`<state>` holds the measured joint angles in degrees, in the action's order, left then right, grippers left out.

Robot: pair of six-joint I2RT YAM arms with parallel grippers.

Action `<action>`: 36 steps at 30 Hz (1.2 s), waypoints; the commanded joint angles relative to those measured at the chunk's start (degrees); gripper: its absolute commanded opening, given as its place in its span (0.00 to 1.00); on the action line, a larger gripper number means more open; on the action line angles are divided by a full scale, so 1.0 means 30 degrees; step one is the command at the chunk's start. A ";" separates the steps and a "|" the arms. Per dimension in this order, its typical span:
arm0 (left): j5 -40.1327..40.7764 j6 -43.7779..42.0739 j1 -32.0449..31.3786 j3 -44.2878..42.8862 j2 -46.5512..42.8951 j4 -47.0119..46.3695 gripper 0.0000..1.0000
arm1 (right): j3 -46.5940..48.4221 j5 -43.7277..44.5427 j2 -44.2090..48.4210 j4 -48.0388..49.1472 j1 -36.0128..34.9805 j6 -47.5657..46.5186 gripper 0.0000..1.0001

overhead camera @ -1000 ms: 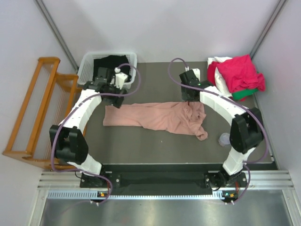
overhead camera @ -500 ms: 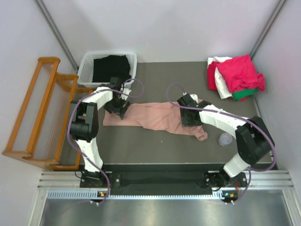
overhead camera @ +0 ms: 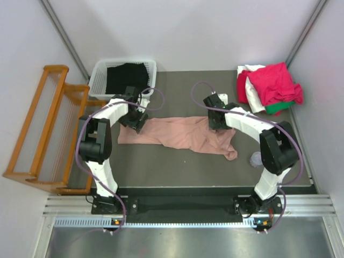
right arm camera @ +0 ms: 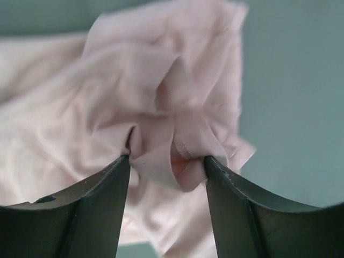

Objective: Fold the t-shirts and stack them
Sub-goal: Fold the tshirt

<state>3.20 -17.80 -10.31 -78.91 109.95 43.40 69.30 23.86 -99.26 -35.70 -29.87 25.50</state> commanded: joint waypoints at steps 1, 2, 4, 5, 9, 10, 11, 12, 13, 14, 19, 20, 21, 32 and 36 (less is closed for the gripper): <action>0.0456 -0.0511 -0.0022 -0.0004 -0.2050 0.0152 0.80 | 0.1655 0.2504 -0.0837 0.0096 0.0638 -0.0530 0.58; 0.0427 -0.0598 -0.0022 -0.0004 -0.2167 0.0269 0.80 | 0.1831 0.2710 -0.1099 -0.0109 0.0842 -0.0443 0.57; 0.0398 -0.0716 -0.0022 0.0142 -0.2606 0.0388 0.80 | 0.2067 0.3207 -0.1306 -0.0344 0.1020 -0.0296 0.58; 0.0456 -0.0774 -0.0022 0.0230 -0.2723 0.0388 0.80 | 0.2038 0.3297 -0.1365 -0.0345 0.1194 -0.0267 0.58; 0.0720 -0.1038 -0.0022 0.0727 -0.3455 0.0388 0.80 | 0.2007 0.3415 -0.1833 -0.0024 0.1781 -0.0412 0.58; 0.0749 -0.1096 -0.0022 0.0932 -0.3573 0.0388 0.80 | 0.2182 0.3473 -0.2037 0.0093 0.1985 -0.0529 0.58; 0.0691 -0.1097 -0.0022 0.0992 -0.3661 0.0388 0.80 | 0.2793 0.3531 -0.2619 0.0036 0.2393 -0.0559 0.57; 0.0661 -0.1097 -0.0022 0.1079 -0.3778 0.0475 0.80 | 0.3234 0.3793 -0.2944 -0.0167 0.2600 -0.0588 0.57; 0.0603 -0.1126 -0.0022 0.1051 -0.3808 0.0563 0.80 | 0.3616 0.3999 -0.3469 -0.0314 0.2892 -0.0618 0.57; 0.0516 -0.1097 -0.0022 0.1051 -0.3838 0.0622 0.80 | 0.4316 0.4175 -0.3707 -0.0519 0.2982 -0.0676 0.57; 0.0339 -0.1068 -0.0022 0.0846 -0.4101 0.0944 0.80 | 0.6107 0.4939 -0.4499 -0.1340 0.3334 -0.0939 0.62; 0.0281 -0.1097 -0.0022 0.0846 -0.4131 0.0974 0.80 | 0.6516 0.4880 -0.4471 -0.1515 0.3335 -0.0969 0.63; 0.0222 -0.1097 -0.0022 0.0817 -0.4131 0.1003 0.80 | 0.6665 0.4822 -0.4384 -0.1894 0.3306 -0.0853 0.63; 0.0718 -0.1155 -0.0051 0.1020 -0.3372 0.0304 0.80 | 0.3864 0.1899 0.3200 -0.3098 -0.0733 0.0049 0.66; 0.0779 -0.1126 -0.0051 0.1139 -0.2462 -0.0167 0.80 | 0.0316 -0.0886 0.4989 -0.2338 -0.3311 0.1518 0.66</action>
<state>4.78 -20.88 -10.31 -75.96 100.57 45.36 79.15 30.83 -87.70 -41.60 -34.13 25.28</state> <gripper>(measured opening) 0.803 0.656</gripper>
